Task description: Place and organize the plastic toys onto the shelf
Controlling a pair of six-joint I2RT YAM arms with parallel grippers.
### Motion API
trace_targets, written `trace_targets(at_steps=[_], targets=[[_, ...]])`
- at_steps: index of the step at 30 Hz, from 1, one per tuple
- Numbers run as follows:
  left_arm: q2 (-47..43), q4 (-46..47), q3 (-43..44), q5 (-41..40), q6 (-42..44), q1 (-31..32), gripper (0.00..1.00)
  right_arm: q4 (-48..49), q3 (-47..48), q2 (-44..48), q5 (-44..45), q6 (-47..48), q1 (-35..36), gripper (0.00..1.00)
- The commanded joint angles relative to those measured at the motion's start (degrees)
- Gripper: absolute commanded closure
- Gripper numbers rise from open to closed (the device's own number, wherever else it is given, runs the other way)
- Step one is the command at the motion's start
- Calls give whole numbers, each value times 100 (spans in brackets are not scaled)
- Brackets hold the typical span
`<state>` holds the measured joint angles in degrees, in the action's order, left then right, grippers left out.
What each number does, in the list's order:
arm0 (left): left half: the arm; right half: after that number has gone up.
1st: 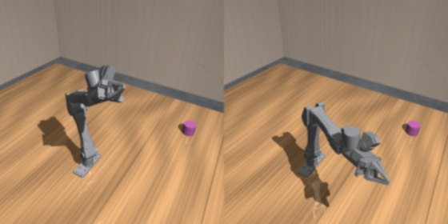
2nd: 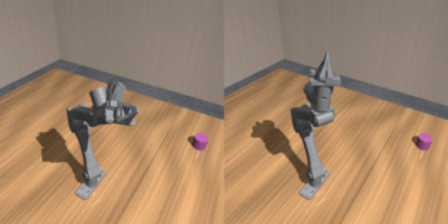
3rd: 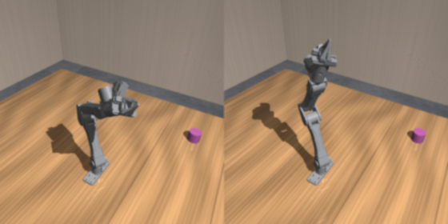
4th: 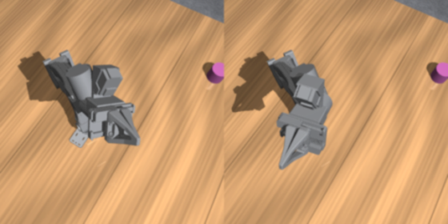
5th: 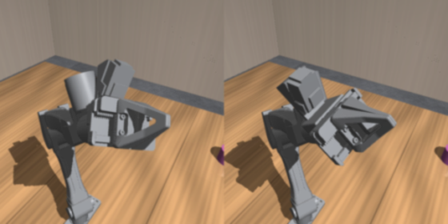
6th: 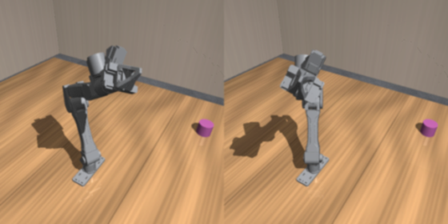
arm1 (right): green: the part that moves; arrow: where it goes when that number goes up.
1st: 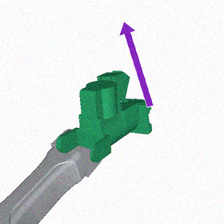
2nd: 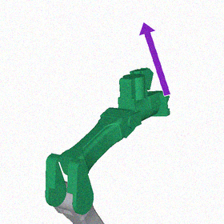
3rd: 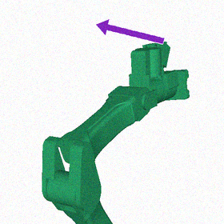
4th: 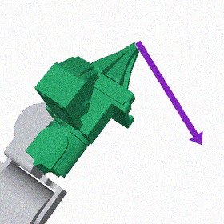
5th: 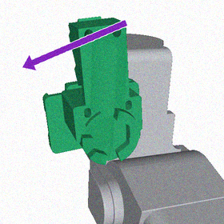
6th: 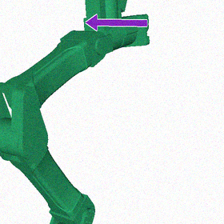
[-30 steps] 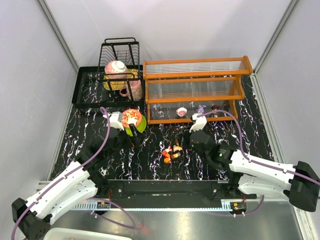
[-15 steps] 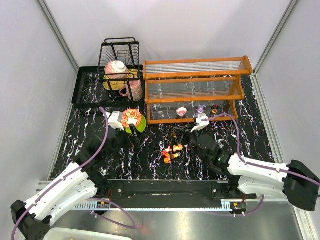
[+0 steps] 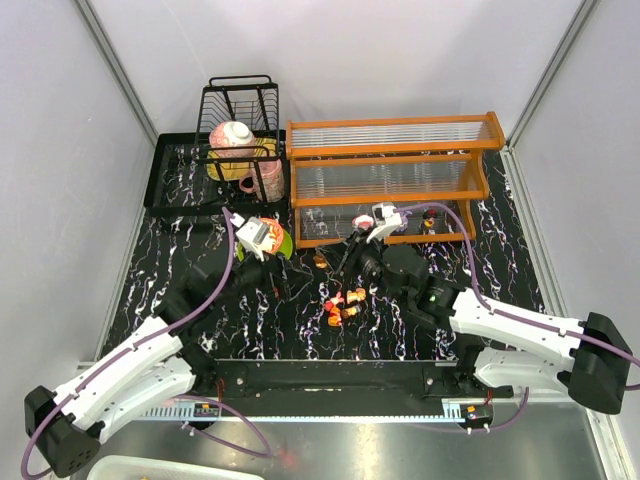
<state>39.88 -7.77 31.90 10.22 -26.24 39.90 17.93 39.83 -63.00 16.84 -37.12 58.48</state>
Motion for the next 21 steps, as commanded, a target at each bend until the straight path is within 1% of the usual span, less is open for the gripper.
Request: trace_targets(at_steps=[1,8,21], targets=[[64,443,369,288,383,140,1,-316,472,-72,-365,-480,-12,100],[161,680,510,463,321,308,1,-326,604,-265,-489,-550,-12,100],[424,663,616,314,427,492,1,-18,560,-248,-858,-629,-12,100]])
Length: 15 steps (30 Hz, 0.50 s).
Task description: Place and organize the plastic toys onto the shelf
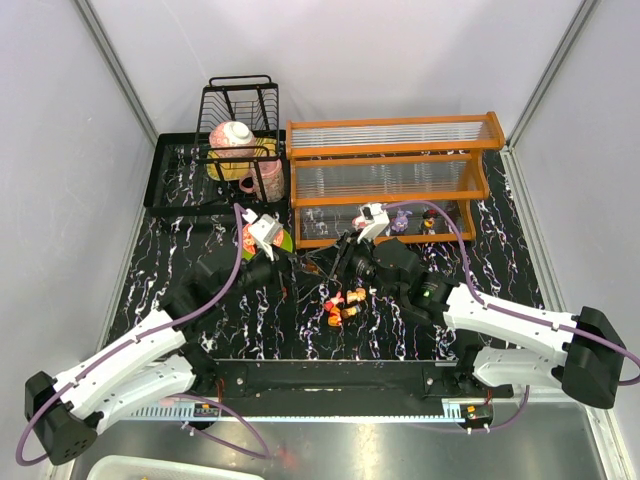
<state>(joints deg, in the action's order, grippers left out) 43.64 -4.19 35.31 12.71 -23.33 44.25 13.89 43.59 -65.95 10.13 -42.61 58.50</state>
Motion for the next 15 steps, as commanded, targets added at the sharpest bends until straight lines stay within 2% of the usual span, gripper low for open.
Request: trace_targets(at_steps=[1,5,13,15], targets=[[57,313,283,56,145,66,1,386,193,47,-204,-81,-14,100],[101,296,283,73,153,84,3,422,237,30,-362,-81,-14,100],[31,217,301,-40,180,101,28,448,299,12,-617,-63,-14,100],[48,216,310,-32,154,110,31,448,325,-5,-644,-46,-14,100]])
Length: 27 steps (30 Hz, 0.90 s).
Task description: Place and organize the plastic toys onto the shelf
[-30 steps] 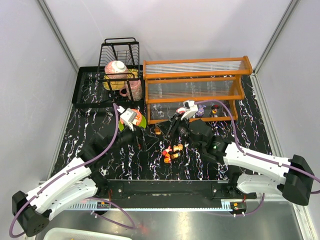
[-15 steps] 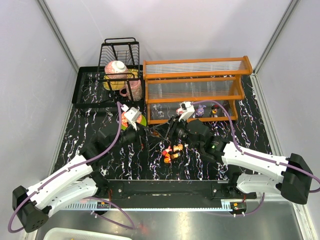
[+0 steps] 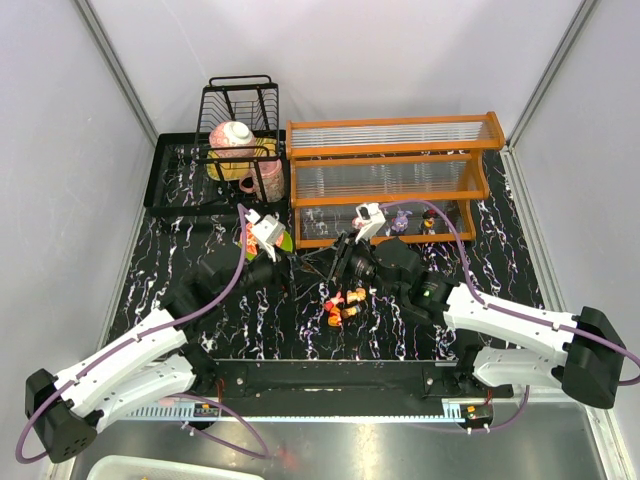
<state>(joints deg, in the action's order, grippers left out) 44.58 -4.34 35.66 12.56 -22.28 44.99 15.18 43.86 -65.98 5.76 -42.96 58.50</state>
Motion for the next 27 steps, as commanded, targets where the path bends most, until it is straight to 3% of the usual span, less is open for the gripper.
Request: trace_targets(at_steps=[1,7,11,14,15,22,27], targets=[[-37,214,275,-16,40,36,34,319,308,-12,-207,-11,-5,100],[25,223,275,106,49,36,47,293,281,15,-224,-2,-14,100],[42,223,284,124,66,36,84,266,246,58,-260,-11,-14,100],[51,214,301,116,75,36,100,205,246,102,-286,-11,-14,100],[51,179,310,98,75,36,100,205,246,111,-312,-11,-5,100],[95,-93,433,28,285,45,100,91,290,164,-567,86,-23,61],[183,-584,652,-95,891,124,100,-383,588,102,-734,42,-14,51]])
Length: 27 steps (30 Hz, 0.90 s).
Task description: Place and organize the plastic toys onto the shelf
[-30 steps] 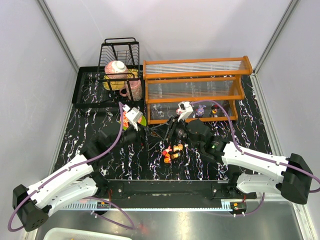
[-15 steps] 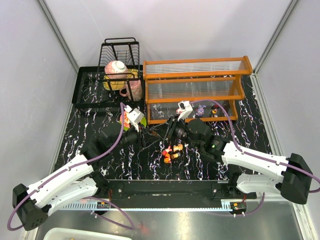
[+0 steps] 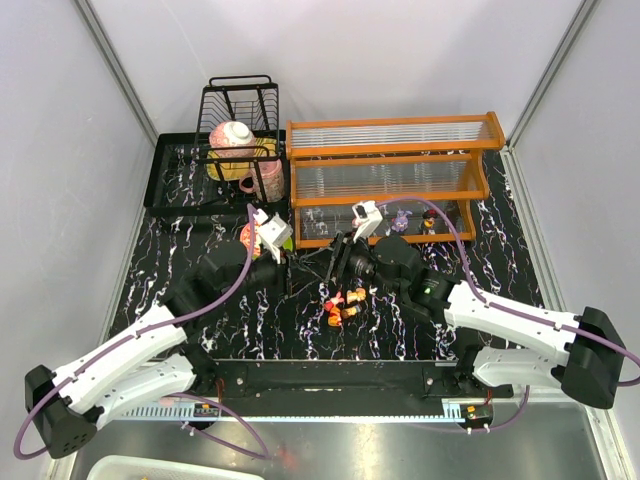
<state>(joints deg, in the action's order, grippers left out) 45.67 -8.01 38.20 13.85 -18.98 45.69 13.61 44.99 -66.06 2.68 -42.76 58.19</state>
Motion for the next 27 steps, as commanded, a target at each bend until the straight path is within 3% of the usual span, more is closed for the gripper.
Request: trace_targets(at_steps=[1,2,7,27], targets=[[91,-305,443,-285,649,97,100,-549,675,68,-443,22,8,48],[91,-393,522,-338,798,115,100,-700,773,59,-461,31,-1,44],[-40,-631,575,-585,1054,177,100,-1193,1134,23,-742,-109,-106,38],[12,-939,786,-787,1538,361,100,-2529,1916,-600,-1401,-514,-564,41]])
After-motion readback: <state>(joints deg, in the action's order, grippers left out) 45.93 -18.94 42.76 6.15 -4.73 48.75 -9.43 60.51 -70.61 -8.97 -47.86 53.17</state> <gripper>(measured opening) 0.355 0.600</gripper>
